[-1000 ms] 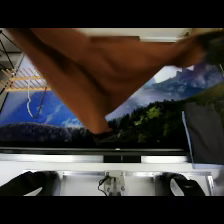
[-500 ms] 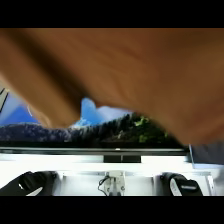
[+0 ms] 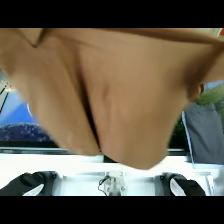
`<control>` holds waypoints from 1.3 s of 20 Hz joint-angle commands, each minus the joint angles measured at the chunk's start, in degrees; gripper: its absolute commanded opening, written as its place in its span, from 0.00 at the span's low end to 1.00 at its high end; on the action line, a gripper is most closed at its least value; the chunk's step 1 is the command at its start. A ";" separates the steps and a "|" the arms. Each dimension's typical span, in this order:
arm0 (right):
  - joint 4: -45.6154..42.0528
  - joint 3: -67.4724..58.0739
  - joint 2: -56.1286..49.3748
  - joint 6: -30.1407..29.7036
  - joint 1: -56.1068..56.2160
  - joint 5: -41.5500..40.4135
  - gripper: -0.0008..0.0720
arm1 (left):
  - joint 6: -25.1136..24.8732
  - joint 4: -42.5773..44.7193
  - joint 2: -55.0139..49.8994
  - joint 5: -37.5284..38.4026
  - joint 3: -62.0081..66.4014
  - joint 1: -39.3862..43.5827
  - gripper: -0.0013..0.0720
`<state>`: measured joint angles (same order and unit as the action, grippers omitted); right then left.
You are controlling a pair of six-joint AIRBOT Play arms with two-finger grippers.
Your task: Fold the shirts.
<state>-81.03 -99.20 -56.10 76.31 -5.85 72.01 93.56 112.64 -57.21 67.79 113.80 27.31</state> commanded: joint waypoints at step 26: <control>3.34 -1.44 -37.57 7.28 -3.39 16.17 0.65 | -2.67 -29.81 -42.47 31.63 0.11 -18.03 0.83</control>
<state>-69.06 -100.53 -97.82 83.90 -5.28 76.99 93.14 86.72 -103.90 94.35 115.46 12.91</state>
